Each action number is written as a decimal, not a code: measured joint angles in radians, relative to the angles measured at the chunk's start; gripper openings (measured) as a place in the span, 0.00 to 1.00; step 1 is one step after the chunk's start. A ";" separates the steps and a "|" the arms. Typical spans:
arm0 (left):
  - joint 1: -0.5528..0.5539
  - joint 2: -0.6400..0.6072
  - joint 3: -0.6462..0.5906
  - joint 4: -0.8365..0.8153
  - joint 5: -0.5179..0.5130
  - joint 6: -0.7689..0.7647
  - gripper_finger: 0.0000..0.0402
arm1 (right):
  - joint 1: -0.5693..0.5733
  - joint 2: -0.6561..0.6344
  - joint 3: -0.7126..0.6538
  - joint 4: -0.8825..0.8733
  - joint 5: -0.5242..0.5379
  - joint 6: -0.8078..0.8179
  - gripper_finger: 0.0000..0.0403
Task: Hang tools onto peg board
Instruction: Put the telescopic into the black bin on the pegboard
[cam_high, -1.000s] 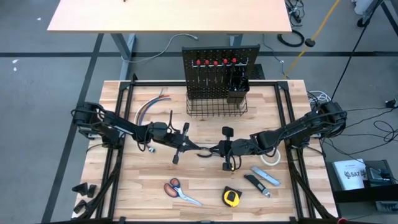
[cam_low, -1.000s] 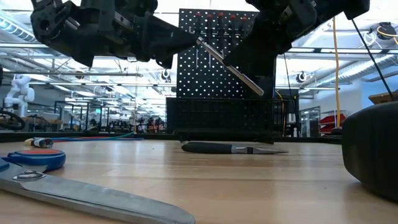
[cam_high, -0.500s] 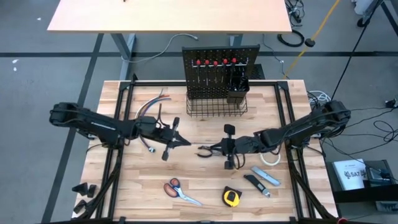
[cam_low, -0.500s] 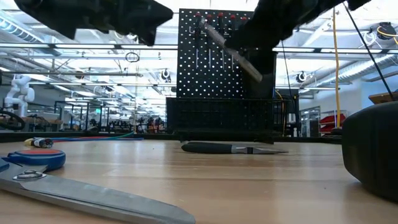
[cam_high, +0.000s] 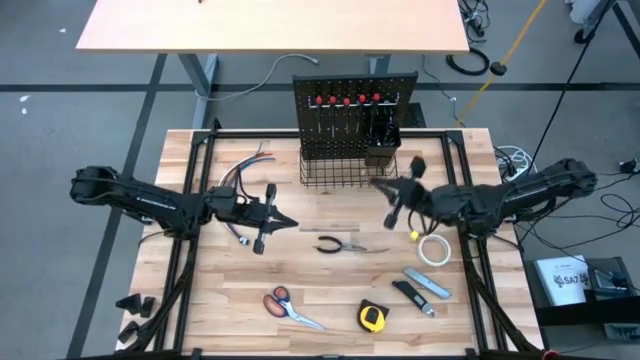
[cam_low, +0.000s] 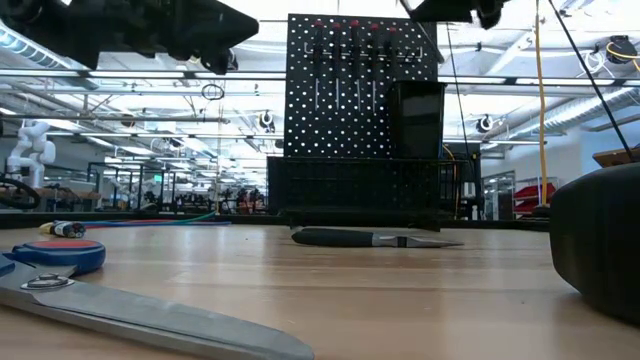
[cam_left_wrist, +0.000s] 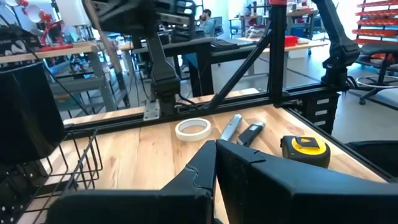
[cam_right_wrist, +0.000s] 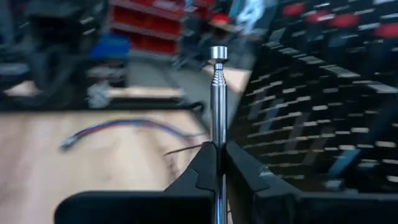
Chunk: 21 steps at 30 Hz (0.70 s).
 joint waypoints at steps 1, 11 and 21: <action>0.000 0.000 0.000 0.003 -0.001 0.000 0.04 | -0.011 -0.017 -0.020 0.033 0.020 -0.014 0.01; 0.000 0.030 0.000 0.007 -0.003 0.000 0.04 | -0.186 -0.060 -0.229 0.749 0.062 -0.236 0.01; 0.000 0.047 0.000 0.008 -0.019 0.000 0.04 | -0.330 0.035 -0.239 0.823 0.054 -0.214 0.01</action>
